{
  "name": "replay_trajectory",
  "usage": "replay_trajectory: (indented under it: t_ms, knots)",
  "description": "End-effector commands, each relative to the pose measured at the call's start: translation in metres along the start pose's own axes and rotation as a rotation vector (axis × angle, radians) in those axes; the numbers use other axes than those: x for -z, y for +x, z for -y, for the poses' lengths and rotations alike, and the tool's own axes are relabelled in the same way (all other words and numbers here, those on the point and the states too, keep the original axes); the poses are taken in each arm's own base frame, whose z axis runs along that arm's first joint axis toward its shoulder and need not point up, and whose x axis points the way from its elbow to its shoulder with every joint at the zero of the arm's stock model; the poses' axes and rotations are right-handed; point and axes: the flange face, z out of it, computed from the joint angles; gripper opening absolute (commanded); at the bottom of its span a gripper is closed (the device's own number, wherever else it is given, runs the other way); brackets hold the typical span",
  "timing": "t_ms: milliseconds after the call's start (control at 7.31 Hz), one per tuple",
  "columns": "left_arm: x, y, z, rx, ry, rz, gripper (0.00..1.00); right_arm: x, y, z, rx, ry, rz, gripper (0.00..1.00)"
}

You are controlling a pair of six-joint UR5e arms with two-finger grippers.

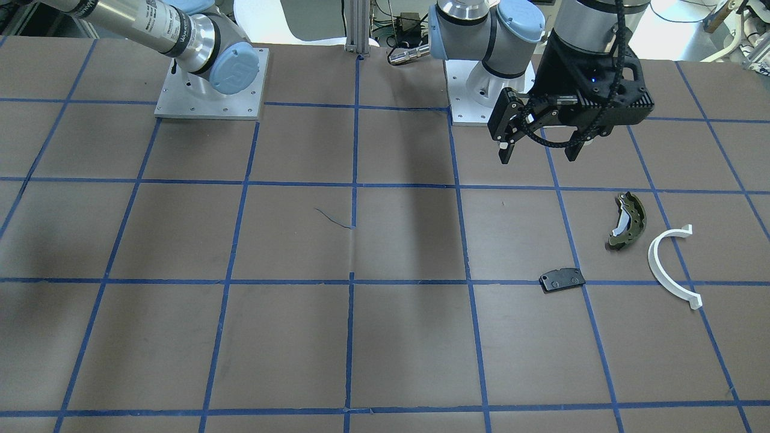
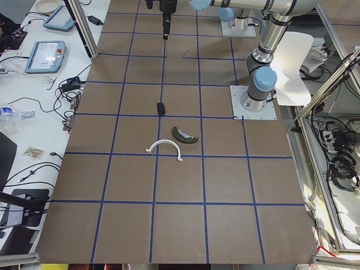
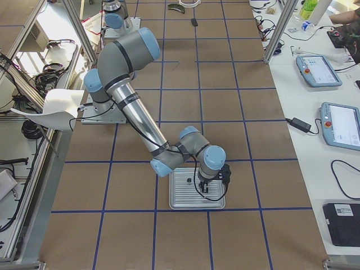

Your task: Place bearing gear from tray to pile

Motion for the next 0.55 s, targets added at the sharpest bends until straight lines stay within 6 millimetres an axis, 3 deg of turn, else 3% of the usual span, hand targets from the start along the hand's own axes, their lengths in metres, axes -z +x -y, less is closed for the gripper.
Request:
replay_trajectory:
  t_ms: [0,137,411]
  knots:
    - [-0.0006,0.0001,0.0003,0.000,-0.001,0.000,1.00,-0.0035,-0.0006,-0.0004,0.001,-0.005,0.005,0.55]
    - [-0.0006,0.0001,0.0003,0.001,-0.001,0.000,1.00,-0.0034,-0.0005,-0.0003,0.001,-0.004,0.004,0.48]
    - [-0.0006,0.0001,0.0003,0.000,-0.001,0.000,1.00,-0.0029,0.0000,-0.0003,0.002,-0.006,0.002,0.14]
